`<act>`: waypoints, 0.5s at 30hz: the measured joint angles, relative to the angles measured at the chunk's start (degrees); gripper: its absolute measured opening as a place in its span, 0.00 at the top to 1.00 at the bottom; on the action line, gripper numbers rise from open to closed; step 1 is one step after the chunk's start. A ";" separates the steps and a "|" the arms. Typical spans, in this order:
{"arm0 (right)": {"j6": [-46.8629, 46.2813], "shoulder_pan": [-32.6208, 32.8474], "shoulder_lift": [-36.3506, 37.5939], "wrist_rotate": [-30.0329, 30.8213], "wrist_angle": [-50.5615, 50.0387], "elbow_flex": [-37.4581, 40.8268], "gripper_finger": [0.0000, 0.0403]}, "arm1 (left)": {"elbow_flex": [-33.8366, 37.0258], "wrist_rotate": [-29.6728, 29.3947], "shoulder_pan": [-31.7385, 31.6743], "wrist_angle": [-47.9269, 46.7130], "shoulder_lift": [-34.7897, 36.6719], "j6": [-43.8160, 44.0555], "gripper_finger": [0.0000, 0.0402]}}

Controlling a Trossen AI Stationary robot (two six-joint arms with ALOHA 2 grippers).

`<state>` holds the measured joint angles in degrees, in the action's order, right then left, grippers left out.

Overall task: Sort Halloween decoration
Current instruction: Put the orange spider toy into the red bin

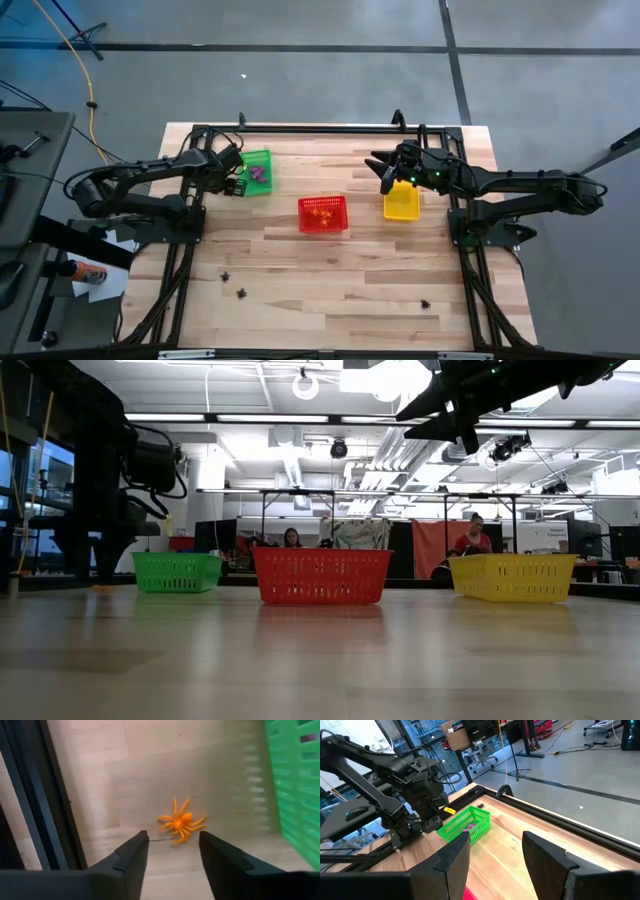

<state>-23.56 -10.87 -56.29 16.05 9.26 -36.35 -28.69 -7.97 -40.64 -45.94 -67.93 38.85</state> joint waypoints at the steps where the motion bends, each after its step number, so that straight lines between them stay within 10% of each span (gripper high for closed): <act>1: 0.01 0.00 0.00 -0.01 0.00 -0.01 0.56 | 0.00 -0.02 -0.03 0.39 -0.53 -0.15 0.56; 15: 1.50 0.00 0.00 0.00 -1.63 0.01 0.56 | -0.42 2.43 -0.13 5.49 -7.60 -3.50 0.49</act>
<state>-22.06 -10.87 -56.29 16.05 7.63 -36.34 -29.10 -5.54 -40.77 -40.44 -75.53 35.35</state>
